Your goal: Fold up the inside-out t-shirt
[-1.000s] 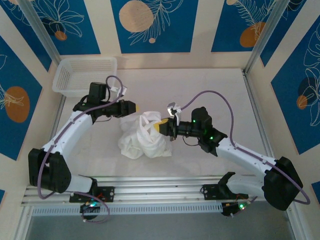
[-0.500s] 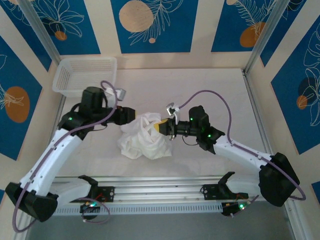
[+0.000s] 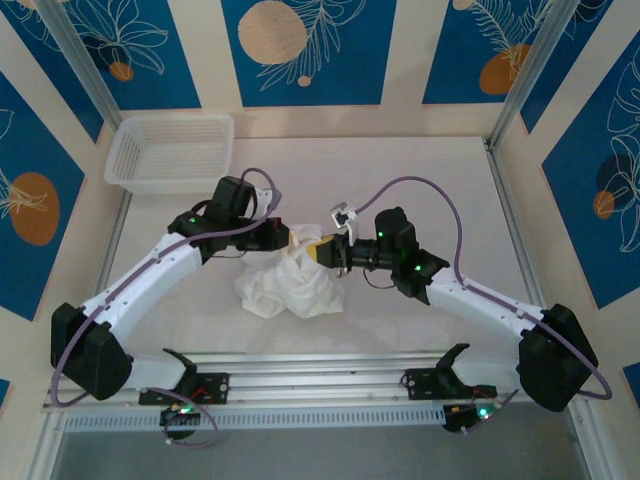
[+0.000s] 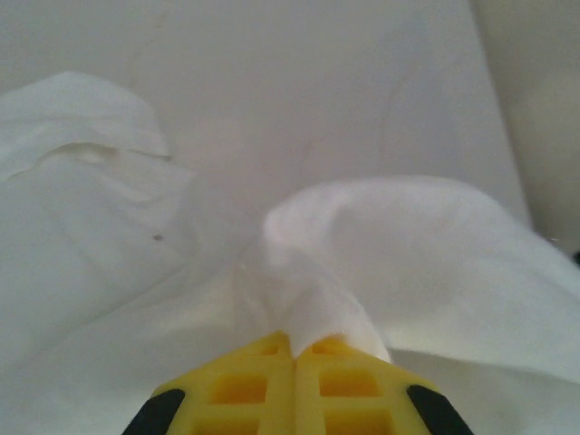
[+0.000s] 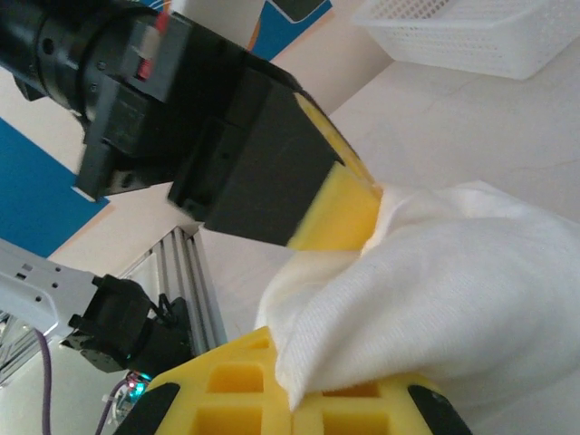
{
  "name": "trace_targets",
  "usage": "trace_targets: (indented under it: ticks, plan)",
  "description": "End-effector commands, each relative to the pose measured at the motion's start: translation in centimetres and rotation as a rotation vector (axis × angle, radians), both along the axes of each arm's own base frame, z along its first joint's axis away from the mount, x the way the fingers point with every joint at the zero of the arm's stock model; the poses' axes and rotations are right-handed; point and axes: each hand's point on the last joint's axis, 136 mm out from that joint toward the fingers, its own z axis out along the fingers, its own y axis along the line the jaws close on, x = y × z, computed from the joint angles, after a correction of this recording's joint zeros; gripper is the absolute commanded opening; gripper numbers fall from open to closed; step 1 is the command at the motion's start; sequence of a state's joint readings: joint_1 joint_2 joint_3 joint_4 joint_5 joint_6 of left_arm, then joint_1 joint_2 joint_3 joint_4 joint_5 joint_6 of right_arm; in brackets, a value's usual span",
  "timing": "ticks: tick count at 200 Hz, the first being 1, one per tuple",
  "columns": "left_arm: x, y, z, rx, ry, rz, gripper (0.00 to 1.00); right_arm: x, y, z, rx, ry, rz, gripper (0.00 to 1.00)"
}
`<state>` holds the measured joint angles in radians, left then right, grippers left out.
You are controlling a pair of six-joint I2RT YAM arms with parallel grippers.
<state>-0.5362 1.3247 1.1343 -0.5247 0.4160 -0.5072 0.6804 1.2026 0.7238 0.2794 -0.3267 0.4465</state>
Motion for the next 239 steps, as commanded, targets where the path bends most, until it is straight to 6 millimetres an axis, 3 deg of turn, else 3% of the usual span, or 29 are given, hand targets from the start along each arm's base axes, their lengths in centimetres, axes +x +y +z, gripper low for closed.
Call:
trace_targets:
  ticks: [1,25,44,57,80,112,142,164,192,203,225,239]
  plan:
    - [-0.2,-1.9,5.2,-0.266,-0.018,-0.033,0.0,1.5,-1.4,-1.1,-0.01,0.026,-0.098,0.0]
    - [0.4,-0.6,9.7,-0.403,-0.078,0.003,0.0,1.7,-3.4,-5.8,-0.053,0.08,-0.14,0.04]
    - [0.6,-0.4,12.6,-0.532,-0.086,-0.013,0.0,0.6,-3.8,-6.3,-0.058,0.085,-0.11,0.15]
    - [0.3,-1.0,13.5,-0.593,-0.072,-0.059,0.0,0.3,-4.0,-5.2,-0.043,0.057,-0.111,0.24]
    - [0.1,-1.3,13.2,-0.596,-0.056,-0.083,0.0,0.0,-5.1,-2.3,-0.042,-0.047,-0.163,0.42]
    - [-0.3,-0.9,12.6,-0.531,-0.067,-0.086,0.0,-0.6,-6.0,2.0,-0.138,-0.38,-0.26,0.49]
    - [-0.4,-0.9,12.4,-0.518,-0.061,-0.09,0.0,0.0,-4.2,5.8,-0.194,-0.634,-0.257,0.53]
    - [-0.6,-0.9,12.4,-0.518,-0.062,-0.089,0.0,1.4,-1.8,6.8,-0.25,-0.73,-0.226,0.54]
    - [-0.9,-0.8,12.6,-0.512,-0.067,-0.093,0.0,4.9,-0.7,6.5,-0.334,-0.782,-0.296,0.53]
    - [-1.0,-0.7,12.7,-0.511,-0.073,-0.096,0.0,5.2,0.0,5.9,-0.333,-0.76,-0.258,0.45]
    - [-1.0,-0.5,12.5,-0.485,-0.085,-0.092,0.0,2.9,1.4,6.0,-0.225,-0.646,-0.087,0.07]
    - [-0.6,0.2,11.7,-0.429,-0.1,-0.07,0.0,-0.1,1.7,7.2,-0.104,-0.538,0.062,0.0]
